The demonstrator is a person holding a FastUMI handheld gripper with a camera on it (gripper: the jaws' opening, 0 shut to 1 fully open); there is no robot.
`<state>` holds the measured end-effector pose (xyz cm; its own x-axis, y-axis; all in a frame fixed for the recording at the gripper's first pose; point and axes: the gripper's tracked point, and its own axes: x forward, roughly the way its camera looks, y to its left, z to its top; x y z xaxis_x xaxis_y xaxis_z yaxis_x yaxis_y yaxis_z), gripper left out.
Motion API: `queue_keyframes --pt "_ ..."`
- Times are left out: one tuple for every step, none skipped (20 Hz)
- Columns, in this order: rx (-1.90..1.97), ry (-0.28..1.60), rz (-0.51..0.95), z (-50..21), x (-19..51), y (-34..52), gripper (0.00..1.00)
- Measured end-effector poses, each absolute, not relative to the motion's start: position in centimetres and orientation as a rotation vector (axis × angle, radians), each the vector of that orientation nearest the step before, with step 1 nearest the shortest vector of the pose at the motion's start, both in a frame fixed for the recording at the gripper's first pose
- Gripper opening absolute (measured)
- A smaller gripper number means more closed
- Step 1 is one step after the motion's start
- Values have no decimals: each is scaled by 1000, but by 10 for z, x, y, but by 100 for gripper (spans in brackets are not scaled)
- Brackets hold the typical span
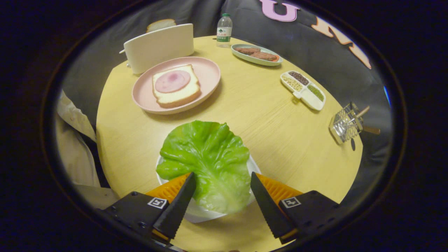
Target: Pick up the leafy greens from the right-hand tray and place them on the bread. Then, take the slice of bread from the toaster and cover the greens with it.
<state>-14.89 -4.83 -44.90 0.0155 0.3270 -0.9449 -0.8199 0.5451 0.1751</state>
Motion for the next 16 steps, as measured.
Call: queue_keyframes --pt "-486 1270 949 -450 -150 -49 100" --pt "-475 1283 943 -450 -149 -50 100" --pt "-454 1301 932 -451 -152 -51 99" --pt "-416 1328 924 -451 -155 -52 99" --pt "-389 1328 911 -449 -155 -52 99" --pt "-395 1328 910 -449 -156 -53 93" --pt "-396 1314 916 -450 -157 -51 87" --pt "-403 1307 918 -449 -158 -50 81" --pt "-411 1306 915 -449 -160 -50 75" --pt "-412 1309 913 -449 -161 -49 69" --pt "-413 1314 910 -448 -162 -49 63" --pt "-416 1317 909 -447 -163 -49 57" --pt "-420 1317 910 -447 -163 -48 51" --pt "-407 1319 928 -446 -166 -45 45" --pt "-427 1274 892 -446 -159 -45 39" --pt "-429 1263 880 -446 -157 -45 33"
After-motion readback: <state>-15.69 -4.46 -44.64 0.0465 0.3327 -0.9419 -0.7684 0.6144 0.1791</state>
